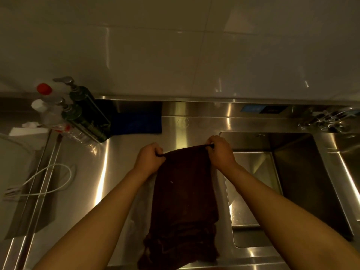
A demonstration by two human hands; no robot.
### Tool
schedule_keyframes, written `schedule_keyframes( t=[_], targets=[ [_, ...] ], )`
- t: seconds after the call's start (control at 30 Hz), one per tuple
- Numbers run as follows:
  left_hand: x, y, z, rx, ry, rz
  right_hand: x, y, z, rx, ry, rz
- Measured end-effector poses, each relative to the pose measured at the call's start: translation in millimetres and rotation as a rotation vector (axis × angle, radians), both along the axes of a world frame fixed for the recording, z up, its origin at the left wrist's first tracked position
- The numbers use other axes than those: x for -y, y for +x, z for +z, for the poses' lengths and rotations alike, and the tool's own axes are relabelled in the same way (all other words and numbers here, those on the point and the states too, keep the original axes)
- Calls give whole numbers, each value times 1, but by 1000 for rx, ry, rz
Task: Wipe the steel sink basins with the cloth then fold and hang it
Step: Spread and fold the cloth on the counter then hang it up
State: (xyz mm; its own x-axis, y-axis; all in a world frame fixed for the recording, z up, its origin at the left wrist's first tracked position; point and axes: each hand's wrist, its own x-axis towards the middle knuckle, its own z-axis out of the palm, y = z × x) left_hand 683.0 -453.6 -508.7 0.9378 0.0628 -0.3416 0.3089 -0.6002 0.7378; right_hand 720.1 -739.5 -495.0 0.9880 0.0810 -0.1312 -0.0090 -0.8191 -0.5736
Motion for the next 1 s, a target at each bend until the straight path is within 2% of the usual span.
schedule_keyframes(
  t=[0.07,0.27,0.43,0.6,0.8,0.9,1.0],
  targets=[
    [-7,11,9,-13,-24,16,3,6,8,-37,105,-43],
    [-17,44,30,82,98,-81,9,27,25,38,182,-107],
    [-25,65,51,155,260,-108,16,47,28,44,193,-170],
    [-29,56,52,276,457,-16,15,46,29,36,222,-254],
    [-37,30,33,215,401,142,5,1,13,-91,137,-102],
    [-39,17,21,193,402,73,1,-24,-1,-124,126,-18],
    [-29,-2,8,132,381,-108,-6,-31,-9,-126,59,105]
  ],
)
